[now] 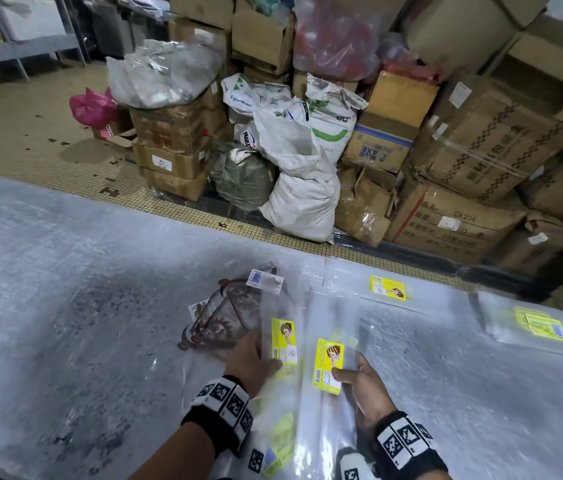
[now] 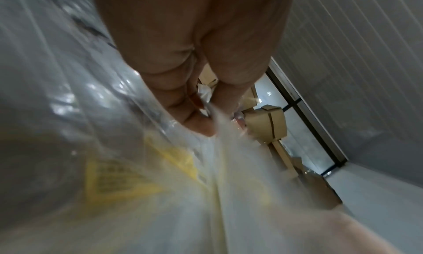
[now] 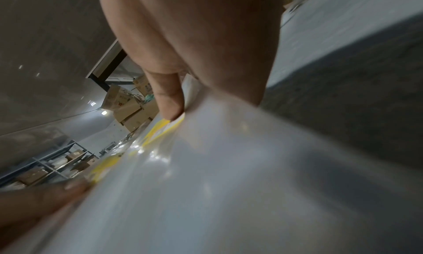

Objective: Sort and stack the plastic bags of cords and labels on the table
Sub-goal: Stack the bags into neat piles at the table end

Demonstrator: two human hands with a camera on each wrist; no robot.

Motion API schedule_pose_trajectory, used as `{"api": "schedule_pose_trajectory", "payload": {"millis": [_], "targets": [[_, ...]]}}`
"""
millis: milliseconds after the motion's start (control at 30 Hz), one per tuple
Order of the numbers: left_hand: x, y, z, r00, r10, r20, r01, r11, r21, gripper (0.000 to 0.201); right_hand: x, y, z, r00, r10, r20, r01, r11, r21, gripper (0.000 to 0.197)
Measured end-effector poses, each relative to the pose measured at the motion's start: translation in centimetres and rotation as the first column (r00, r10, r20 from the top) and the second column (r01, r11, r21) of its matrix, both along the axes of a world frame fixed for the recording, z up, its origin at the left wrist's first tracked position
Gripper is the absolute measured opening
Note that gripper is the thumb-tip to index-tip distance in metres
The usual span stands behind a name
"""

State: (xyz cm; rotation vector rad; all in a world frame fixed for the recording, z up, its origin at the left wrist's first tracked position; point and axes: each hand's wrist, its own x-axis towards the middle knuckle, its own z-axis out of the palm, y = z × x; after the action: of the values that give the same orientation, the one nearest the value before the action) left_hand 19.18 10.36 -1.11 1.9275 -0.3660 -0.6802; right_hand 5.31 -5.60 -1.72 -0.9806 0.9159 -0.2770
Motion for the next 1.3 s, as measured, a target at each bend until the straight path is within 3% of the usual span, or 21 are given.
{"api": "schedule_pose_trajectory", "payload": {"millis": [100, 233, 433, 633, 800, 867, 933, 1067, 1300], "targets": [[-1.2, -0.9, 0.2, 0.983, -0.111, 0.145, 0.084, 0.979, 0.184, 0.031, -0.8, -0.1, 0.3, 1.000, -0.020, -0.022, 0.020, 1.000, 0.011, 0.048], [-2.6, -2.5, 0.9, 0.971, -0.157, 0.181, 0.118, 0.971, 0.210, 0.035, -1.6, 0.0, 0.6, 0.999, -0.027, -0.033, 0.028, 0.999, 0.035, 0.042], [-2.0, -3.6, 1.4, 0.992, 0.003, -0.124, 0.009, 0.995, 0.095, 0.008, -2.0, 0.2, 0.8, 0.997, -0.059, -0.039, 0.061, 0.996, 0.057, 0.041], [-1.9, -3.4, 2.0, 0.952, 0.112, -0.284, -0.158, 0.977, -0.142, 0.025, -2.9, -0.4, 0.9, 0.992, -0.109, -0.061, 0.113, 0.990, 0.080, 0.041], [-2.9, -3.4, 2.0, 0.934, 0.079, -0.349, -0.148, 0.973, -0.175, 0.022, -5.4, -2.0, 1.6, 0.988, -0.128, -0.085, 0.133, 0.989, 0.065, 0.036], [-3.7, -4.1, 2.0, 0.942, 0.032, -0.333, -0.093, 0.981, -0.170, 0.031, -6.6, -2.6, 1.7, 0.985, -0.148, -0.084, 0.154, 0.986, 0.059, 0.035], [-4.5, -4.9, 1.8, 0.954, -0.037, -0.299, -0.008, 0.989, -0.147, 0.023, -7.7, -3.2, 1.6, 0.980, -0.170, -0.100, 0.175, 0.984, 0.043, 0.034], [-5.8, -6.3, 0.4, 0.990, -0.102, -0.102, 0.103, 0.995, 0.007, 0.023, -9.4, -4.2, 1.5, 0.973, -0.188, -0.132, 0.189, 0.982, -0.008, 0.036], [-8.8, -8.5, -0.4, 0.963, -0.268, -0.011, 0.267, 0.954, 0.137, 0.032, -10.2, -4.7, 1.3, 0.971, -0.188, -0.149, 0.188, 0.982, -0.020, 0.037]]}}
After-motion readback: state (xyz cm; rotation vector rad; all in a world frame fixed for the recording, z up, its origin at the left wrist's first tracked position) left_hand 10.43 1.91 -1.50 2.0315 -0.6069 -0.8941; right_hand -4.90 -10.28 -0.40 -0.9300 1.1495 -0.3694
